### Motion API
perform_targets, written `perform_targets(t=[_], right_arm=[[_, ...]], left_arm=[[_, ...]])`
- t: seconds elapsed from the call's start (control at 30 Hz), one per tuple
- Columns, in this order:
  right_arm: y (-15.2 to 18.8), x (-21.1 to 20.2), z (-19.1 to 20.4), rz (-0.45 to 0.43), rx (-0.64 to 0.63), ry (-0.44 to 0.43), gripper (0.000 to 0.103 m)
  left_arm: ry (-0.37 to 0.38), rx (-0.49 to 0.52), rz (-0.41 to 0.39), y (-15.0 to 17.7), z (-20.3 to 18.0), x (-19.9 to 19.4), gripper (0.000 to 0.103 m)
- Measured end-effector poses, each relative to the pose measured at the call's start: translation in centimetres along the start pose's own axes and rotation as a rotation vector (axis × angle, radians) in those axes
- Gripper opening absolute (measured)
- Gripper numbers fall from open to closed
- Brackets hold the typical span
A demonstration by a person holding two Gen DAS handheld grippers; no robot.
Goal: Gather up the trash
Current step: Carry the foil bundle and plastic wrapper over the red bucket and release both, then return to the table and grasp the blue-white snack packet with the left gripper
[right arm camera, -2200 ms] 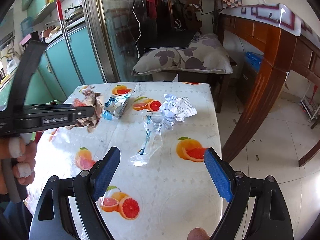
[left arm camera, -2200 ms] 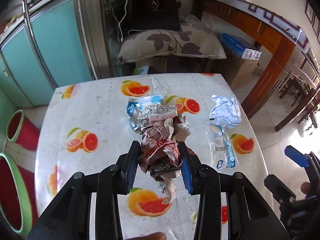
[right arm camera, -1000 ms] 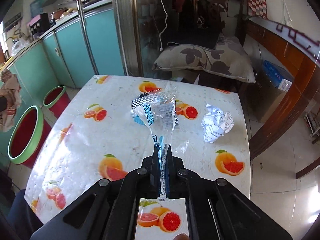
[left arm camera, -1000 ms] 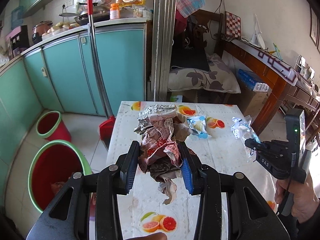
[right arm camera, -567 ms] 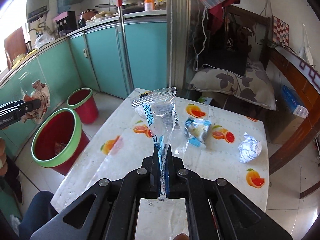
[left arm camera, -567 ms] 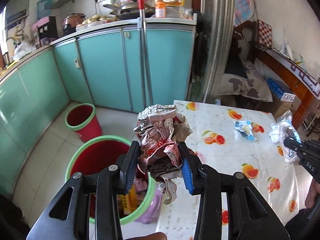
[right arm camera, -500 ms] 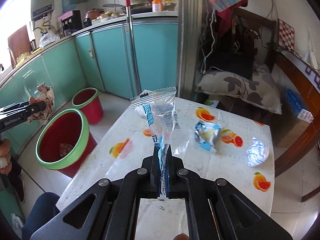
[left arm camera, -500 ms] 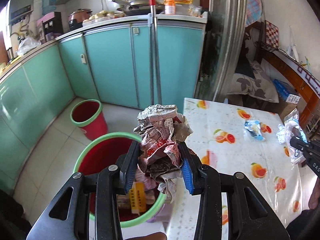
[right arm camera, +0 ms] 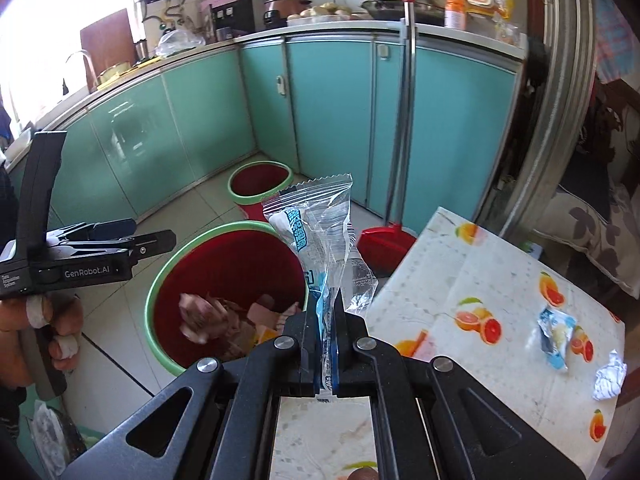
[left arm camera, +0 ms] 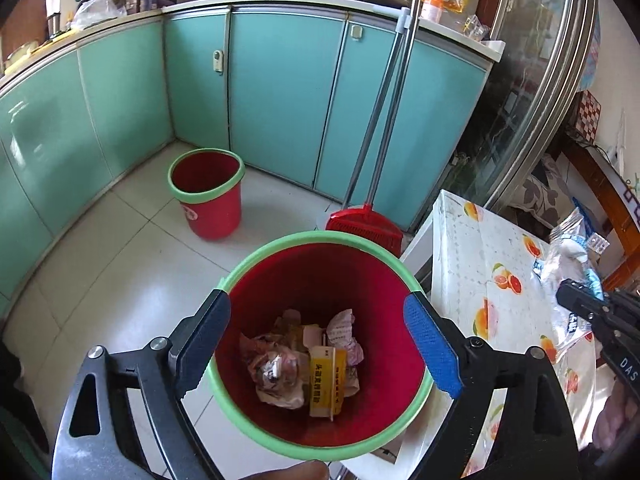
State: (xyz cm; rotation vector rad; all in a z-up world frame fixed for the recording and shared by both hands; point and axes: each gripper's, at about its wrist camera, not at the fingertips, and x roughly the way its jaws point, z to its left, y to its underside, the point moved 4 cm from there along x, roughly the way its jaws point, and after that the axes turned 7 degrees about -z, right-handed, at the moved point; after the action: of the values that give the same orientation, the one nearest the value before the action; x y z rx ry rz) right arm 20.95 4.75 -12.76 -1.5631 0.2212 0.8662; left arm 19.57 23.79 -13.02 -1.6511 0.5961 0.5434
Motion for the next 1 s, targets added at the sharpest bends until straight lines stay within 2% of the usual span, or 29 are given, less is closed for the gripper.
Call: perform_targets(t=[0.17,0.27,0.37,0.53,0.57,0.63,0.67,0.7,1.0], right_arm=[[-0.6,3.7,4.5,0.027,-0.031,-0.064,0.002],[-0.6,6.0,6.4,0.049,-0.026,-0.113,0.002],[0.1,8.4,8.0,0.083,-0.021,-0.149,0.002],[1.6,11.2,9.7,0.138,-0.028,-0.157,0.005],[1.7,11.4,9.9,0.142,-0.029,-0.16,0.009],[1.9,11.5,9.8,0.144,-0.025,-0.157,0.044],[1.9,11.3,9.6,0.138,-0.02,-0.158,0.083],[1.8,11.2,9.5,0.128,-0.016,-0.16,0.095],[0.9,7.2,6.5,0.065,-0.015,-0.085,0.095]], left_arm=[[-0.044,-0.029,-0.058,-0.9,2.2,-1.4,0.093],[-0.074,-0.063,-0.092,-1.6,3.9,-2.3,0.102],[-0.096,-0.099,-0.121,-2.2,5.5,-3.2,0.102],[-0.105,-0.112,-0.112,-2.3,7.0,-3.3,0.102],[-0.105,-0.109,-0.111,-2.2,7.1,-3.3,0.102],[-0.097,-0.109,-0.109,-2.1,7.0,-3.3,0.103],[-0.091,-0.112,-0.108,-2.2,6.8,-3.3,0.103],[-0.089,-0.114,-0.108,-2.2,6.7,-3.2,0.103],[-0.05,-0.06,-0.115,-2.6,2.9,-3.4,0.103]])
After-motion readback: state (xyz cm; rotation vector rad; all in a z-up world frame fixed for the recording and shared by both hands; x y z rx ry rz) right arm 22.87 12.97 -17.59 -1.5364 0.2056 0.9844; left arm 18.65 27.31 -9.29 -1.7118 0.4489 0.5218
